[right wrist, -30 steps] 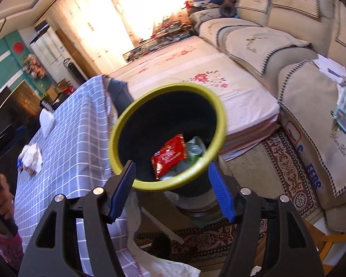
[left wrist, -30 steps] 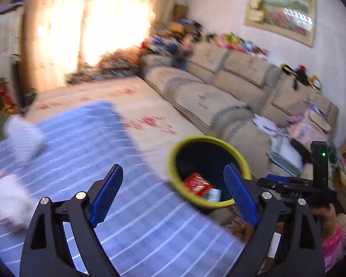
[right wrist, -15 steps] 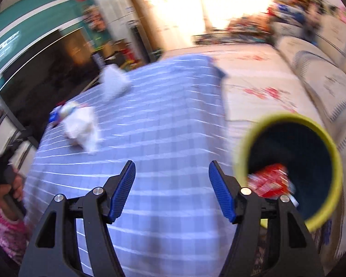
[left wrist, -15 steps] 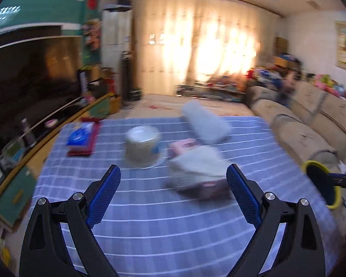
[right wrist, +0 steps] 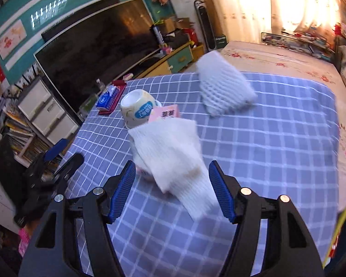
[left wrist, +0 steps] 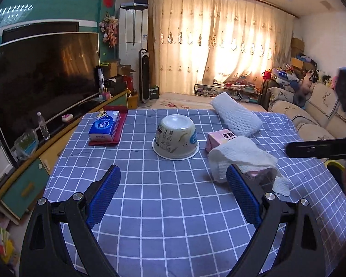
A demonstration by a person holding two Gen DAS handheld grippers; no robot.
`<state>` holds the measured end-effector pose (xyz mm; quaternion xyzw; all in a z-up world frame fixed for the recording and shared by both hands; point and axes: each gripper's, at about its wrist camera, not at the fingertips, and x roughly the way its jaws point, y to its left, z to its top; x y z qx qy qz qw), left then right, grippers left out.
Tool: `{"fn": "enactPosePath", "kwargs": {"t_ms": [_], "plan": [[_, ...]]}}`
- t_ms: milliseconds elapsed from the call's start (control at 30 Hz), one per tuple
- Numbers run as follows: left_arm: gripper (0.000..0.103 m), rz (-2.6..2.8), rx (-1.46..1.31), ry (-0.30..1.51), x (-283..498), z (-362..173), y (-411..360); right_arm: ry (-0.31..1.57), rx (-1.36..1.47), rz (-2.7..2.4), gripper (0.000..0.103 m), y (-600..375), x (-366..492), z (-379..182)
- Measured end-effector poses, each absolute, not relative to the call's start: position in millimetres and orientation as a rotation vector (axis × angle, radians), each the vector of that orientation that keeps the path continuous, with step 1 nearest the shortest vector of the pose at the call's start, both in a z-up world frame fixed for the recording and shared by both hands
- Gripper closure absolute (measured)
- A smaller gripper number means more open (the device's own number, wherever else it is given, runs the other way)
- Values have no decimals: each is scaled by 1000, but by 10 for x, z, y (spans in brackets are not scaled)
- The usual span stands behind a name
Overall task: Collect trash
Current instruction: 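Move the right gripper to the white tissue and grasp it, then carry the tissue with the right gripper into the bin and release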
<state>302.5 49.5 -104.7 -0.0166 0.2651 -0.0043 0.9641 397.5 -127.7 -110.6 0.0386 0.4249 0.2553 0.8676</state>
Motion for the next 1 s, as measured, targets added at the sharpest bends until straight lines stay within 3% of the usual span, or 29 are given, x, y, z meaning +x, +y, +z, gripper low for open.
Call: {"fn": "enactPosePath", "kwargs": {"t_ms": [300,400,567,600,1000], "plan": [[11,-11,-114,560,3042,-1067,614,925,-22,493,47,-999,4212,-1262],[11,-16,-104,561,3042,-1073,577,946,-32,507,59,-955,4238,-1315],[11,-18,-102,564,3038,-1082,562,931,-44,508,93,-937,4212,-1256],[11,-18,-103,565,3038,-1081,561,929,-37,509,95,-953,4208,-1243],[11,-18,-92,586,3059,-1133,514,812,59,494,97,-1392,3936,-807]]}}
